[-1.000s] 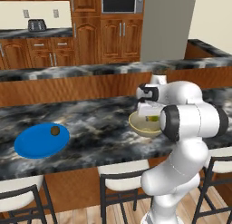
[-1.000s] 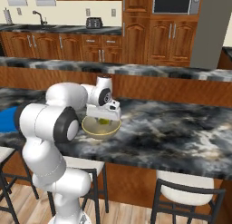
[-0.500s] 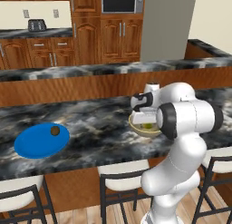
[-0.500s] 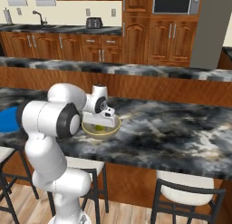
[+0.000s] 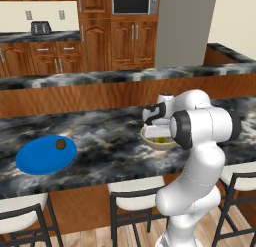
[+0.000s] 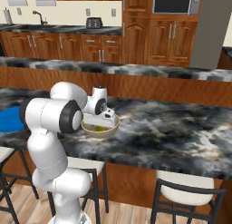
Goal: Take the fruits from the plate on the dining counter and place two fruits in each bowl.
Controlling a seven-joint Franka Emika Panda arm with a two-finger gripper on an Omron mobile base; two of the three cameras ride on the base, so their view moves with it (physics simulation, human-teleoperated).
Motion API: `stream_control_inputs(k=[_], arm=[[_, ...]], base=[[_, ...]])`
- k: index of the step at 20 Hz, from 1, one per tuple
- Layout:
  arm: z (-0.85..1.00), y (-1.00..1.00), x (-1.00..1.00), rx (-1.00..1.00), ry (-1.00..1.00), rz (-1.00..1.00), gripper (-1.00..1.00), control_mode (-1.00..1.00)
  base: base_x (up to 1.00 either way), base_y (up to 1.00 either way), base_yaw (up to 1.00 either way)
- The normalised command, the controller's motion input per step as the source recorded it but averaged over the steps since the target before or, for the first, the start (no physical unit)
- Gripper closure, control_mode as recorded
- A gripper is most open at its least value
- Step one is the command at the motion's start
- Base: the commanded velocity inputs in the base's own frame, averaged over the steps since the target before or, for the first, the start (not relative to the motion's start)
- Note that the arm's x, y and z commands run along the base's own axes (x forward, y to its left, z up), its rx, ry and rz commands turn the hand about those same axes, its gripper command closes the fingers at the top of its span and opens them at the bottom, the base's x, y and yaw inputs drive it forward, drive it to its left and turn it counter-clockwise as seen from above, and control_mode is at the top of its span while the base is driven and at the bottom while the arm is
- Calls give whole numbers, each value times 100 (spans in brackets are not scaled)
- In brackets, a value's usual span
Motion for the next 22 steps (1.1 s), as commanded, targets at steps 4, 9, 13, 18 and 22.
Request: stream_control_inputs(k=[4, 9, 13, 18, 22], arm=[[0, 0, 0, 0, 0, 0, -100, -100], [1, 0, -2, 0, 0, 0, -100, -100], [32, -7, -25, 0, 0, 0, -100, -100], [51, -14, -46, 0, -1, 0, -100, -100], [39, 0, -97, -1, -23, 0, -100, -100]], base=[[0, 0, 0], [0, 0, 0], [0, 0, 0], [0, 0, 0], [0, 0, 0]])
